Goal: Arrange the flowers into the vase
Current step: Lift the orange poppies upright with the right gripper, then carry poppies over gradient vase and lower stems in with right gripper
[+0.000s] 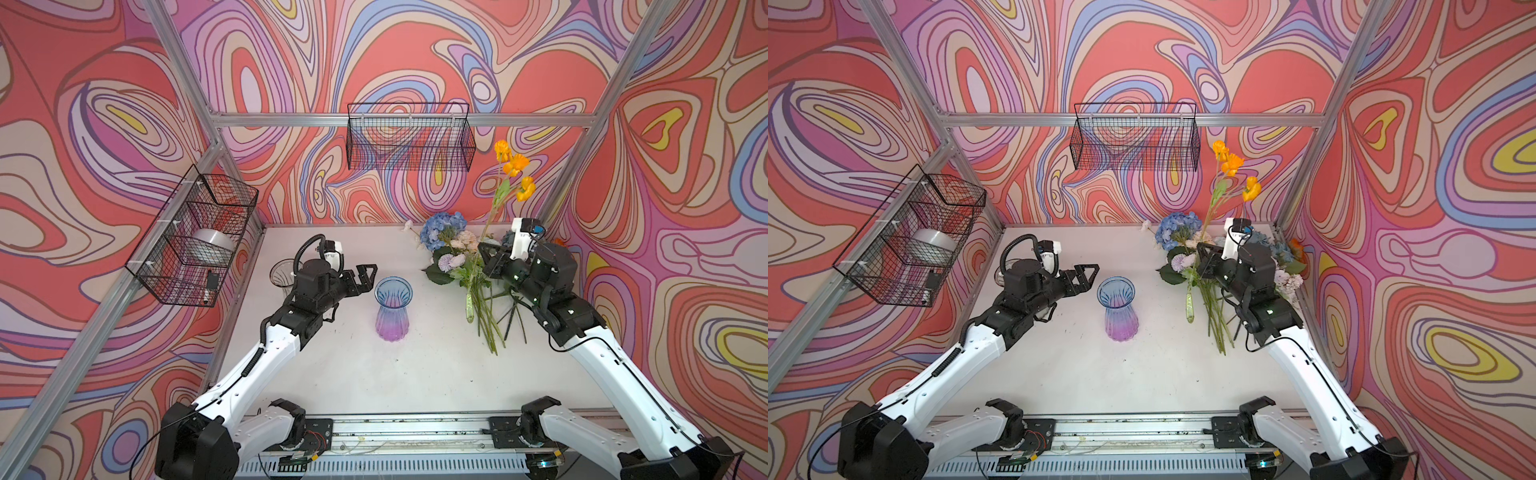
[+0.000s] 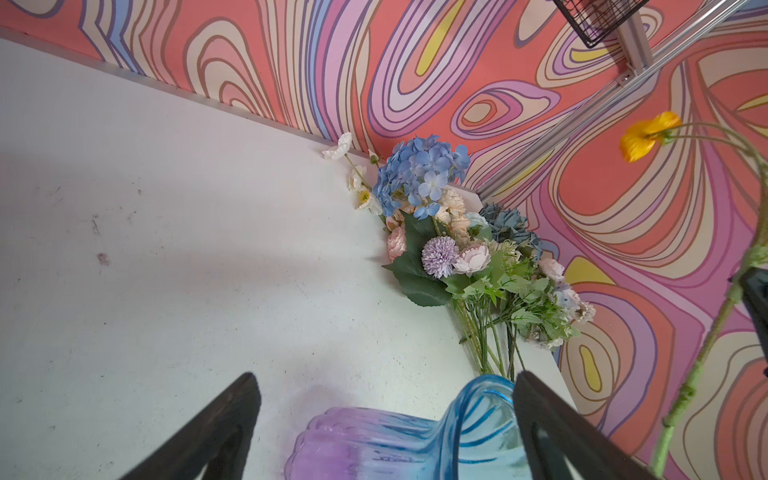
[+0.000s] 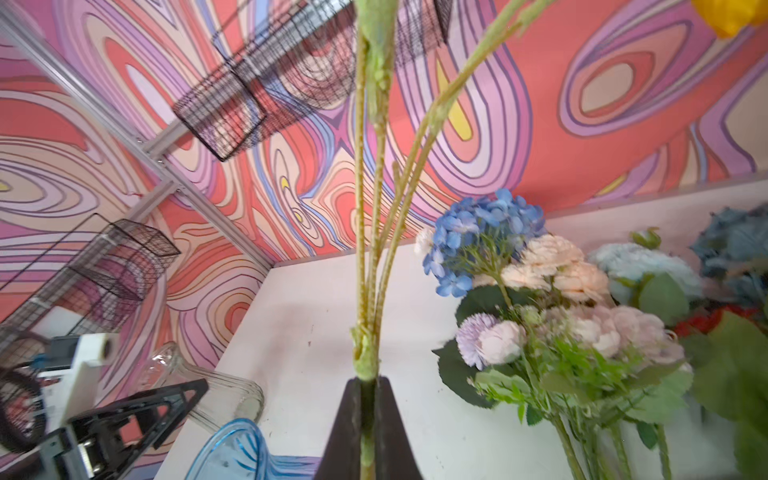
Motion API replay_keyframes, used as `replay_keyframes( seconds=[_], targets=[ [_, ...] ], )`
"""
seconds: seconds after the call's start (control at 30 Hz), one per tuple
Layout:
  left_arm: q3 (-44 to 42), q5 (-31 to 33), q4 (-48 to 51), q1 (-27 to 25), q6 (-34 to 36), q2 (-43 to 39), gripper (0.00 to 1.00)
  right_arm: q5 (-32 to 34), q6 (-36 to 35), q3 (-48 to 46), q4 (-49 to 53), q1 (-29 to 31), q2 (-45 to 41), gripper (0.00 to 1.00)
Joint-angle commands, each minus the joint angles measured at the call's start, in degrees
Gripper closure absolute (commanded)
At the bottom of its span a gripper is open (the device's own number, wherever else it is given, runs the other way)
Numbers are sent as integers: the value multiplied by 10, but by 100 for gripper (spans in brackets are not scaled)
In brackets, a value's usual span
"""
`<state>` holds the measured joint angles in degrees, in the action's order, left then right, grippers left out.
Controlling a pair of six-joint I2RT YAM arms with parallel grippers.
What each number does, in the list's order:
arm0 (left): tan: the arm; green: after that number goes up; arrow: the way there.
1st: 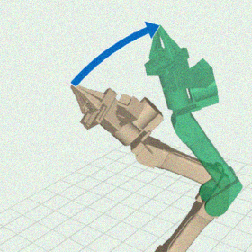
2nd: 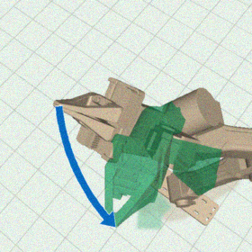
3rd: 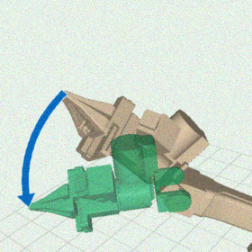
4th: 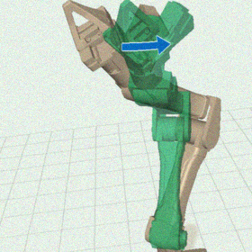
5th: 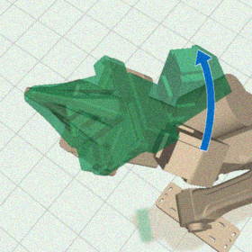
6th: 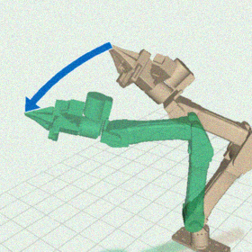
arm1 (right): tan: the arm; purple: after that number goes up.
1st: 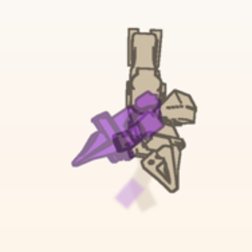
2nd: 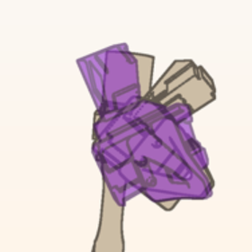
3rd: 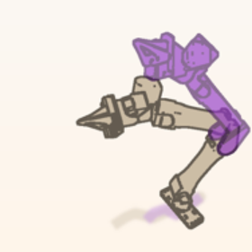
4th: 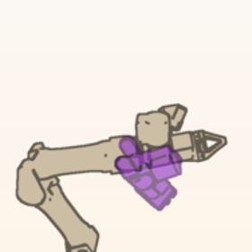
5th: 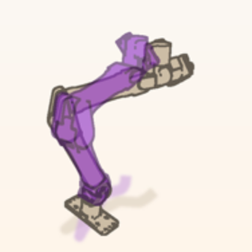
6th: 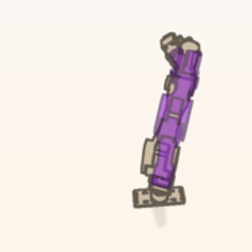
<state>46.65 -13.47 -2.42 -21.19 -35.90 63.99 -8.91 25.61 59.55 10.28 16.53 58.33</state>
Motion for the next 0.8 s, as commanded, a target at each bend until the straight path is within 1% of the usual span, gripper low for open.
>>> replay_keyframes(
  seconds=[0.0,0.1,0.3,0.5,0.63,0.77],
  targets=[
    [-15,-29,-33,17,-30,-7,2,-58,-21,24,-62,3,17,100],
    [-26,-47,-45,31,-45,-13,2,-81,-25,57,-98,25,48,100],
    [-50,-67,-51,55,-58,-42,2,-52,-99,138,-143,133,125,100],
    [-66,-70,-32,67,-51,-76,3,-65,-140,210,-180,201,202,100],
    [-76,-69,-21,73,-46,-93,2,-86,-149,213,-230,221,231,100],
    [-81,-72,-17,74,-42,-102,2,-92,-168,184,-295,239,249,100]
  ],
)
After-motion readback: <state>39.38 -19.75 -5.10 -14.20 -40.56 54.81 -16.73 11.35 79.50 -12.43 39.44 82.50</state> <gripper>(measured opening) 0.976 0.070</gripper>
